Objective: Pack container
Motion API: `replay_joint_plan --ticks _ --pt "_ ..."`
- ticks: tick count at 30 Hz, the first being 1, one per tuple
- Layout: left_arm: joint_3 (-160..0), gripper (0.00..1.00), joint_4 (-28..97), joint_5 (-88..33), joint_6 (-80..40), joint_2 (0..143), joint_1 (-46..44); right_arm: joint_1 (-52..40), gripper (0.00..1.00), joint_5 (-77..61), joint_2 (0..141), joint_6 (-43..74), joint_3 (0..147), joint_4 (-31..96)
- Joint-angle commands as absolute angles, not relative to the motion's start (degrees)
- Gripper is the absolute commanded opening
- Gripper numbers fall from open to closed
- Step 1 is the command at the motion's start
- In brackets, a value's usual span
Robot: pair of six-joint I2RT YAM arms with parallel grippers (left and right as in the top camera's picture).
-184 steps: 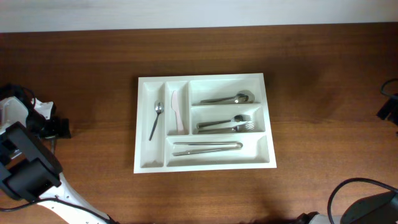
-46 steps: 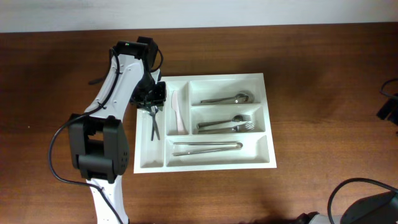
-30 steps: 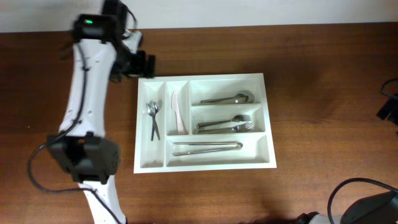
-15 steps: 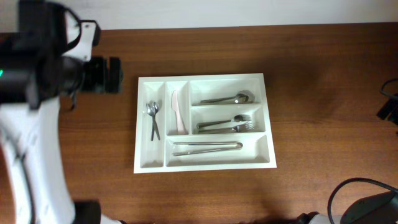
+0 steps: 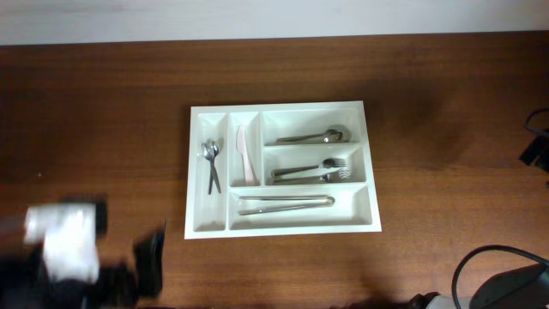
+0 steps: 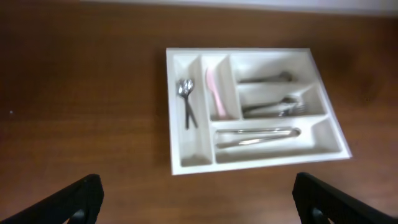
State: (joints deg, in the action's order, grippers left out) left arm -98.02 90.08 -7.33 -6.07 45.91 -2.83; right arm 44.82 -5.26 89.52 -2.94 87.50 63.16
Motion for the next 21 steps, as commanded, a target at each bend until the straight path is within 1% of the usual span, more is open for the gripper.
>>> replay_joint_plan --ticks 1,4,7,13,19,21 --pt "-91.6 0.99 87.9 -8.4 -13.8 36.6 -3.0 45.0 0.99 -5.6 89.4 -2.5 87.4 63.2" --pt "-86.5 0.99 86.1 -8.4 -21.2 29.8 -3.0 45.0 0.99 -5.6 89.4 -2.5 87.4 63.2" --pt "-83.7 0.99 85.6 -8.4 -25.8 25.9 -3.0 45.0 0.99 -5.6 89.4 -2.5 87.4 63.2" --pt "-83.3 0.99 87.6 -8.4 -26.1 25.0 -3.0 45.0 0.99 -5.6 89.4 -2.5 87.4 63.2" --pt "-83.3 0.99 96.4 -8.4 -26.1 25.0 -3.0 45.0 0.99 -5.6 89.4 -2.5 87.4 63.2" --pt "-83.3 0.99 96.4 -8.4 -26.1 25.0 -3.0 45.0 0.99 -5.6 89.4 -2.5 87.4 63.2"
